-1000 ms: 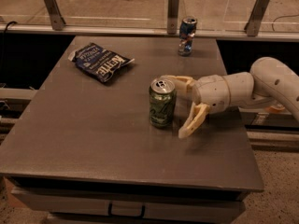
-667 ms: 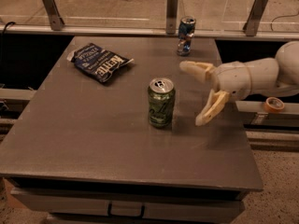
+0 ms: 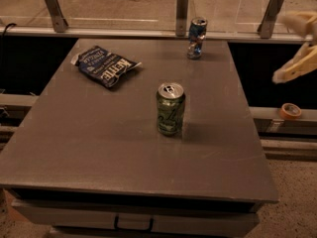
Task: Place green can upright
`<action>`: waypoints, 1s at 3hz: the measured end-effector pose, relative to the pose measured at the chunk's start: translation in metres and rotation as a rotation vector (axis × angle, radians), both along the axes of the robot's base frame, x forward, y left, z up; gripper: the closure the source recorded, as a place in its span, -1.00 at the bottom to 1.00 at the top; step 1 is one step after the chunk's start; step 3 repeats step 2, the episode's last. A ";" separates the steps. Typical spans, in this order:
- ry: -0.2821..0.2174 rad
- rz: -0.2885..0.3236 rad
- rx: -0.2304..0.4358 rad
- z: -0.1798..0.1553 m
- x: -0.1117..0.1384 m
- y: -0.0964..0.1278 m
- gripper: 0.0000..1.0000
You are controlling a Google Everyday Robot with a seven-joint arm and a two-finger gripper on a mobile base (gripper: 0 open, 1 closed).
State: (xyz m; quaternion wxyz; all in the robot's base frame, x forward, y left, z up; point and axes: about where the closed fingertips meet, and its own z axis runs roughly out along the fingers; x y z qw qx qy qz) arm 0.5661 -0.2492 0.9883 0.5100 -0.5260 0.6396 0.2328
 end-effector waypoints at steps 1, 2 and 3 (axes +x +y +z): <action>-0.057 -0.219 -0.056 0.074 -0.014 -0.067 -1.00; -0.072 -0.248 -0.058 0.087 -0.014 -0.075 -1.00; -0.072 -0.248 -0.058 0.087 -0.014 -0.075 -1.00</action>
Offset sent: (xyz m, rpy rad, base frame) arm -0.0118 -0.0612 0.0669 -0.0512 -0.0525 -0.2010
